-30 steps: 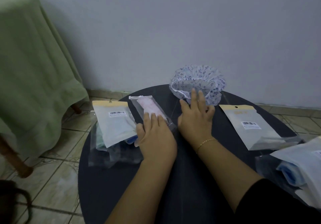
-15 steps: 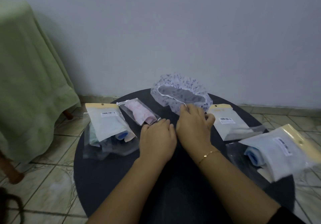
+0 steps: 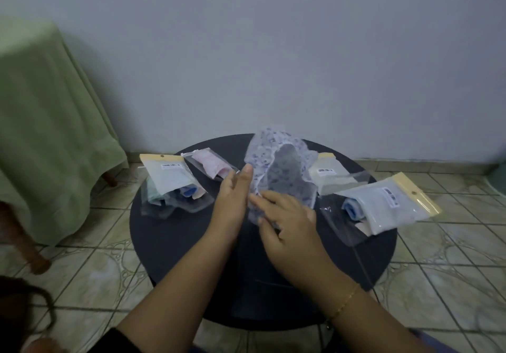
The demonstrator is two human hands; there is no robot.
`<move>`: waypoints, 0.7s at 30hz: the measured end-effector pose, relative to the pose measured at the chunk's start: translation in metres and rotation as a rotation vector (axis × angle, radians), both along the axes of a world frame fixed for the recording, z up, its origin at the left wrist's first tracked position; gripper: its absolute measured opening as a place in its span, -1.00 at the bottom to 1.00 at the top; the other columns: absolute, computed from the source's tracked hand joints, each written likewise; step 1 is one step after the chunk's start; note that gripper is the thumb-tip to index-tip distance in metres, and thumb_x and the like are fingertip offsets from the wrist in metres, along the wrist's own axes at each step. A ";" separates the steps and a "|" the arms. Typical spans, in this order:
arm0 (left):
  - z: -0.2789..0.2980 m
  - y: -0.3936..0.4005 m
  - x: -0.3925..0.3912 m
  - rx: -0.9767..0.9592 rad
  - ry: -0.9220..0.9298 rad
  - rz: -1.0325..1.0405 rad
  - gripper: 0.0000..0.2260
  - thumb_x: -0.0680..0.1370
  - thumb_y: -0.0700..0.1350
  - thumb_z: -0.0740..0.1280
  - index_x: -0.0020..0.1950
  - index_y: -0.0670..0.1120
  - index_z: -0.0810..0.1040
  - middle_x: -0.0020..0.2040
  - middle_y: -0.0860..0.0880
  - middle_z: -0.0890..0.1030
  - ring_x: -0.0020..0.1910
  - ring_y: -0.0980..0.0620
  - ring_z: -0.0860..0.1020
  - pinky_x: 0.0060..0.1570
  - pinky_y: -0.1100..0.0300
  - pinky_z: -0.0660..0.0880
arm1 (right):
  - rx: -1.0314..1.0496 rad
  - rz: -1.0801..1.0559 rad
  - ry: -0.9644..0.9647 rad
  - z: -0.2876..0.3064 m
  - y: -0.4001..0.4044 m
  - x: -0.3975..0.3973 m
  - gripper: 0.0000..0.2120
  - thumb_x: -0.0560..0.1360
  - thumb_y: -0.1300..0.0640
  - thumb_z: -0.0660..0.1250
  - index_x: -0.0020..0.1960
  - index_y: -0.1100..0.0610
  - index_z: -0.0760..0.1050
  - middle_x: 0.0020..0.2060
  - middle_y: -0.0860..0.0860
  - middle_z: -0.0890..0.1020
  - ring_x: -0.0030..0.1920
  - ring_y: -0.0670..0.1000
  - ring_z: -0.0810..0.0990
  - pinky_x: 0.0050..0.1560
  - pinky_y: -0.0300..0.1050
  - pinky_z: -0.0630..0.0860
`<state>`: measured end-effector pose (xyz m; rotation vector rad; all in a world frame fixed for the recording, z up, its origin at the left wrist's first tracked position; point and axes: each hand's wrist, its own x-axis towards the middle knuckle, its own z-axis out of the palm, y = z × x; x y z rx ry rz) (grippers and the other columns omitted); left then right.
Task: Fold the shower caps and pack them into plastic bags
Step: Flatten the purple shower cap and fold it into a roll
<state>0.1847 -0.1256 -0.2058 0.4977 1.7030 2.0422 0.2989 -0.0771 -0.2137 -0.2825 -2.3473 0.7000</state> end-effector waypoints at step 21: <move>-0.012 -0.038 0.002 0.112 -0.234 -0.114 -0.66 0.58 0.10 0.17 0.10 -0.06 0.62 0.03 -0.13 0.67 0.01 -0.08 0.64 0.11 -0.04 0.50 | -1.541 -0.051 0.183 -0.029 0.036 0.022 -0.46 0.58 0.08 0.21 0.50 0.14 0.13 0.32 0.02 0.39 0.16 0.13 0.52 -0.08 -0.04 0.47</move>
